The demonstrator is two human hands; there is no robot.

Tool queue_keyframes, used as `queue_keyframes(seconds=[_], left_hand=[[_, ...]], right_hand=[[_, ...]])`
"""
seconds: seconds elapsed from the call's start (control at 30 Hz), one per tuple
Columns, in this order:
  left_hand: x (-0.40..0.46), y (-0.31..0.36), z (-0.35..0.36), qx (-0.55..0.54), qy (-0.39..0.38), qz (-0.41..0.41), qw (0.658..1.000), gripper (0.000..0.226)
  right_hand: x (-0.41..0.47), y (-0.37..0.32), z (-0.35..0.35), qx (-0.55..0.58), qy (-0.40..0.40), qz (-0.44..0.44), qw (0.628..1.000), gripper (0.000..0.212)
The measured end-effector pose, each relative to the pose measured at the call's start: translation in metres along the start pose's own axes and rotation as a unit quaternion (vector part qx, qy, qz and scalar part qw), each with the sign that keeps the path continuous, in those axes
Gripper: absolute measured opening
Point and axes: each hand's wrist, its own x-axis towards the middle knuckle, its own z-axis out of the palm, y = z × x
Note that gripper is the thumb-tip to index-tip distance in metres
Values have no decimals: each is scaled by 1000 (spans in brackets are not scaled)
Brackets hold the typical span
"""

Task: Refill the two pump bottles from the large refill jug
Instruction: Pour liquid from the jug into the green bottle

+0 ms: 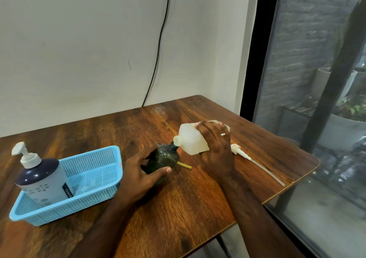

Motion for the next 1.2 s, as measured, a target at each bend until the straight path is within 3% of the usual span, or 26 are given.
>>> queue_keyframes(seconds=[1.2], left_hand=[[3,-4,1,-6,4,12,1000,61]], right_hand=[[2,-1,-1,2,12,-10,1000,80]])
